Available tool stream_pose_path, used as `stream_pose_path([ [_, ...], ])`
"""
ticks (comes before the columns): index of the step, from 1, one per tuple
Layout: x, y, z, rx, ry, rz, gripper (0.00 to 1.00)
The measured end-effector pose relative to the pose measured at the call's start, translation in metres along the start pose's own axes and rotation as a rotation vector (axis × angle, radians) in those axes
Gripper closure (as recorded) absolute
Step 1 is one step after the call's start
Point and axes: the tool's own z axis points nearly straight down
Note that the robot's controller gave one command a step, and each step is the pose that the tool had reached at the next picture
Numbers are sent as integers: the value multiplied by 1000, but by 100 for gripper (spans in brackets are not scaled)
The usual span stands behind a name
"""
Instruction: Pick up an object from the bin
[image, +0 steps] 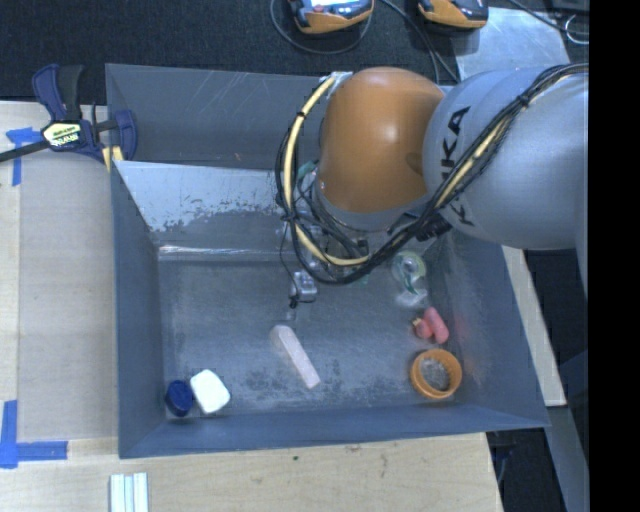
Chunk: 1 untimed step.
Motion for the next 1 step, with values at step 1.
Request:
stream_pose_path([
  [1, -2, -1, -5, -1, -9, 3, 0],
])
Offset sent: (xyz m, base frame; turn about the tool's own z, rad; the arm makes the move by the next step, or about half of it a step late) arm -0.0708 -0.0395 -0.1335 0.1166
